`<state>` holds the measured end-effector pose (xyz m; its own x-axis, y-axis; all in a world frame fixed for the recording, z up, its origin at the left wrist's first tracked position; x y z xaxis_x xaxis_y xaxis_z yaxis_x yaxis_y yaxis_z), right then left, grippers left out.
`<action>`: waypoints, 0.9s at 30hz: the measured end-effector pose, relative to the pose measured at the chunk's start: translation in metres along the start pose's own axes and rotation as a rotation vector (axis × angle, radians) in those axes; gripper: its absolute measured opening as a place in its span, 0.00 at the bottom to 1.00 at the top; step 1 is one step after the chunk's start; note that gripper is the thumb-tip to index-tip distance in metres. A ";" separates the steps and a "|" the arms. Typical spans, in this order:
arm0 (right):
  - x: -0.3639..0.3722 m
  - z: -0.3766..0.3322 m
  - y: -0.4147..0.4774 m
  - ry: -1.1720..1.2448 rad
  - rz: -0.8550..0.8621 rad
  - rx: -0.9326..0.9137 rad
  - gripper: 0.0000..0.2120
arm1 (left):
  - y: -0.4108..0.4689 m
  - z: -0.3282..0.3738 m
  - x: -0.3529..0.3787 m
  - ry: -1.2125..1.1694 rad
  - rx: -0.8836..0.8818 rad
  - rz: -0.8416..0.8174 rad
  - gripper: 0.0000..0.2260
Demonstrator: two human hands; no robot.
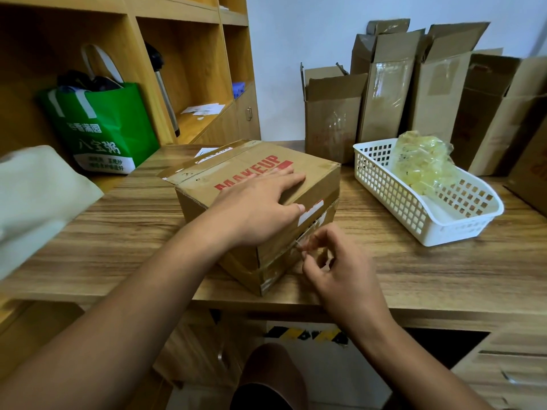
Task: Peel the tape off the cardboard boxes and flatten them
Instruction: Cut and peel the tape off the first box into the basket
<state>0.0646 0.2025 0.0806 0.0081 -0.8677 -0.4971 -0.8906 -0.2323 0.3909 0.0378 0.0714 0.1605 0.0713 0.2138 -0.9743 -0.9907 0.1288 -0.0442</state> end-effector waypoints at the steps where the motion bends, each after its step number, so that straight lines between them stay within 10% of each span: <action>1: 0.000 -0.001 -0.002 0.007 0.008 -0.010 0.09 | 0.001 0.000 0.000 0.000 -0.003 -0.002 0.27; 27: 0.002 0.003 -0.013 0.052 -0.023 0.053 0.17 | 0.002 -0.010 -0.006 -0.209 0.056 0.138 0.22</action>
<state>0.0747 0.2051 0.0721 0.0516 -0.8842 -0.4643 -0.9128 -0.2303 0.3373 0.0346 0.0601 0.1640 -0.0363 0.4281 -0.9030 -0.9851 0.1366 0.1044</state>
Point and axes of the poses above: each hand's wrist, its own y-axis towards the middle knuckle, its own x-axis out of the palm, z = x × y, the point moved 8 cm from there along y, towards the middle knuckle, and after that the axes turned 3 degrees about -z, right-handed, at the moved point
